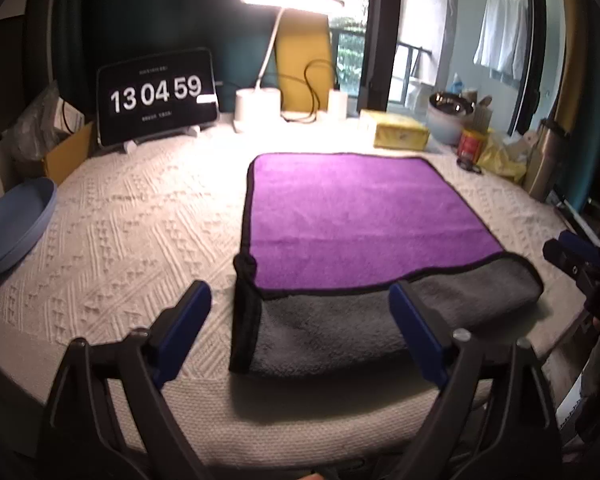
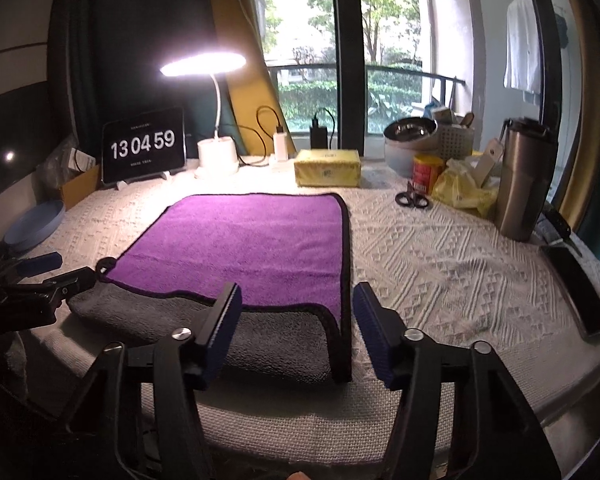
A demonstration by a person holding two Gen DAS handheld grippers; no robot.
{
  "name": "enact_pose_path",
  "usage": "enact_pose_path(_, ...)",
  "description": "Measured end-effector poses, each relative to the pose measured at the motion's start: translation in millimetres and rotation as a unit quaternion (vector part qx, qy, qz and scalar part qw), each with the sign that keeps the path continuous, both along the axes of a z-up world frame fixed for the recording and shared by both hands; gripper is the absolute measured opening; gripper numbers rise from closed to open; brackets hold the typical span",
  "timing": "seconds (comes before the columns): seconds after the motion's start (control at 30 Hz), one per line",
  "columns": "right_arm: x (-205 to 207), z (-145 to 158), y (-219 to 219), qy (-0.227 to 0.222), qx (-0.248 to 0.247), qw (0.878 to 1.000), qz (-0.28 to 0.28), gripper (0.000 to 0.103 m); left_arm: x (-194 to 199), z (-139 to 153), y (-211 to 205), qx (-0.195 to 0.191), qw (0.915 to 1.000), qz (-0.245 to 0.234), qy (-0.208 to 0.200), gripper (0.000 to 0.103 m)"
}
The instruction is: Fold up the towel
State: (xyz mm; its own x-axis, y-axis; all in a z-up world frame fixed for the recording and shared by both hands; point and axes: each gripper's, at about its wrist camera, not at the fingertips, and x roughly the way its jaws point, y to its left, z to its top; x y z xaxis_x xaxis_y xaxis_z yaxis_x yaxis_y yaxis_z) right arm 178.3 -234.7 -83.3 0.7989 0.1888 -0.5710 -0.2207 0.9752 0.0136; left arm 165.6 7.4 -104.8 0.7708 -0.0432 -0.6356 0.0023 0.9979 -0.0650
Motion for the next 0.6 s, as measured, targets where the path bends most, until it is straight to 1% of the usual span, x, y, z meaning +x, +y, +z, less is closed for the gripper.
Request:
enact_pose_path(0.13, 12, -13, -4, 0.022, 0.000, 1.000, -0.006, 0.058, 8, -7, -1, 0.003, 0.9999, 0.000, 0.014, 0.090)
enact_pose_path(0.2, 17, -20, -3, 0.033, -0.005, 0.999, -0.007, 0.054, 12, -11, 0, 0.004, 0.9997, 0.000, 0.024, 0.089)
enact_pose_path(0.3, 25, -29, -2, 0.052, -0.007, 0.999, -0.003, 0.053, 17, -18, 3, 0.001, 0.9993, 0.003, 0.038, 0.086)
enact_pose_path(0.37, 28, -33, 0, 0.059, -0.012, 0.998, 0.000, 0.053, 19, -21, 3, 0.004, 0.9991, 0.002, 0.043, 0.077)
enact_pose_path(0.43, 30, -36, 3, 0.065, -0.016, 0.998, 0.004, 0.051, 20, -24, 2, 0.006, 0.9988, -0.003, 0.048, 0.071)
enact_pose_path(0.47, 31, -38, 4, 0.070, -0.020, 0.997, 0.006, 0.049, 21, -25, 1, 0.008, 0.9987, -0.005, 0.051, 0.068)
enact_pose_path(0.53, 33, -42, 6, 0.076, -0.025, 0.997, 0.007, 0.048, 22, -29, 0, 0.010, 0.9982, -0.009, 0.059, 0.065)
enact_pose_path(0.57, 34, -44, 6, 0.080, -0.027, 0.996, 0.007, 0.048, 23, -33, -1, 0.014, 0.9975, -0.008, 0.068, 0.064)
enact_pose_path(0.6, 34, -46, 6, 0.082, -0.028, 0.996, 0.006, 0.048, 23, -34, -1, 0.016, 0.9975, -0.008, 0.069, 0.064)
